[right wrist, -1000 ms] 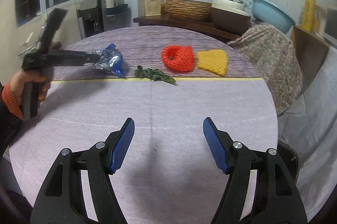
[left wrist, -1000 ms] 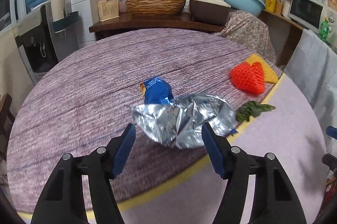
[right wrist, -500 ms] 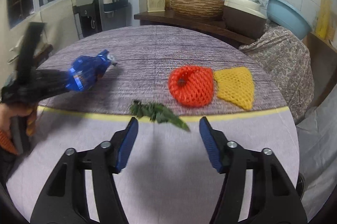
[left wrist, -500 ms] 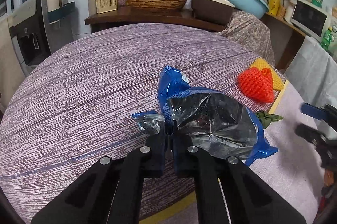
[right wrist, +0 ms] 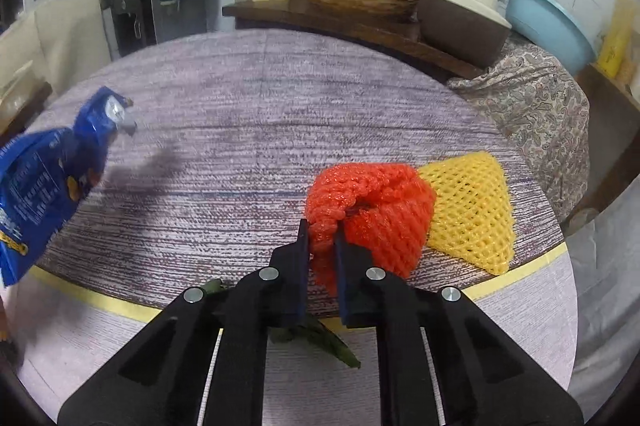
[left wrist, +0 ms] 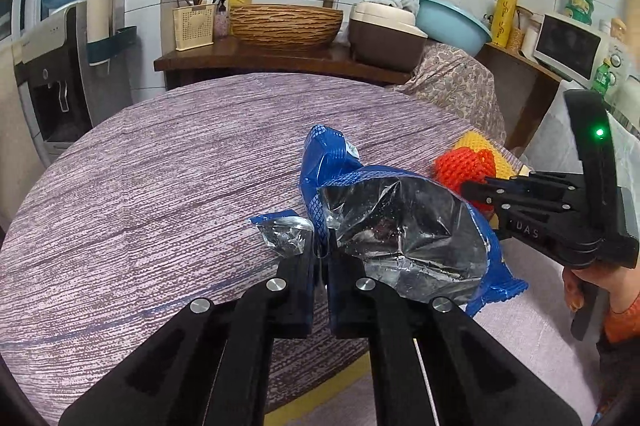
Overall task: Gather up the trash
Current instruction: 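Drop the wrapper and orange foam net into the bin with both tools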
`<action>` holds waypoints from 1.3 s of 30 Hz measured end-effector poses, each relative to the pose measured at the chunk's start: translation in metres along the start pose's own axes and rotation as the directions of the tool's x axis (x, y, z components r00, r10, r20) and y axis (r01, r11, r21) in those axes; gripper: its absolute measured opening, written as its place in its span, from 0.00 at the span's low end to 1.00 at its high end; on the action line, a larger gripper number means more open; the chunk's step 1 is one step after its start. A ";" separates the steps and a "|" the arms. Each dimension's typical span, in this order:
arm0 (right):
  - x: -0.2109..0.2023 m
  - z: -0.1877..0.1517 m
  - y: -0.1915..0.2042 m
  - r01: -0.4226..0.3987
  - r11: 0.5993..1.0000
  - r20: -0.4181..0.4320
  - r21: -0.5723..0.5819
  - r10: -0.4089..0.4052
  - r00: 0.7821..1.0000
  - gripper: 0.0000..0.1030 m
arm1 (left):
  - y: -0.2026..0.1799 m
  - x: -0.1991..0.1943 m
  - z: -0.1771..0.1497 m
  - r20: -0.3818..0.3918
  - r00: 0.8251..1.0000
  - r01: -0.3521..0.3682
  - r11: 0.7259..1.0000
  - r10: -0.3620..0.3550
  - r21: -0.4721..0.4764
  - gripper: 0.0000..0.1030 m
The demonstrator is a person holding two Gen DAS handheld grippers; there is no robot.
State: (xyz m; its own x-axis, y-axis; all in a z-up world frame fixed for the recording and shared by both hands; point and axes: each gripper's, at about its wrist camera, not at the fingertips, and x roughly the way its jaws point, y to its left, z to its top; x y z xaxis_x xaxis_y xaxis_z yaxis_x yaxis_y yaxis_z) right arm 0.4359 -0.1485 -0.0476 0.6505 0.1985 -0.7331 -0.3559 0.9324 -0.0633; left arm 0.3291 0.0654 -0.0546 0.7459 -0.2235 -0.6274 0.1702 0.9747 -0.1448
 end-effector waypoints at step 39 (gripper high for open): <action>-0.111 -0.335 -0.253 0.130 0.798 -0.063 0.588 -0.116 0.991 0.12 | -0.353 -0.011 -0.054 -0.213 0.892 0.453 0.788 -0.400 0.417 0.05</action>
State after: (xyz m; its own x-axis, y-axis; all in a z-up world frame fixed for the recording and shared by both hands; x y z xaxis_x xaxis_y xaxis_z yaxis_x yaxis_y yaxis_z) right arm 0.2282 -0.5075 -0.1771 0.6437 0.0700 -0.7621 0.1957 0.9477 0.2523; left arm 0.2263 -0.2762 -0.0375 0.4596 -0.5890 -0.6648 0.7406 0.6673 -0.0793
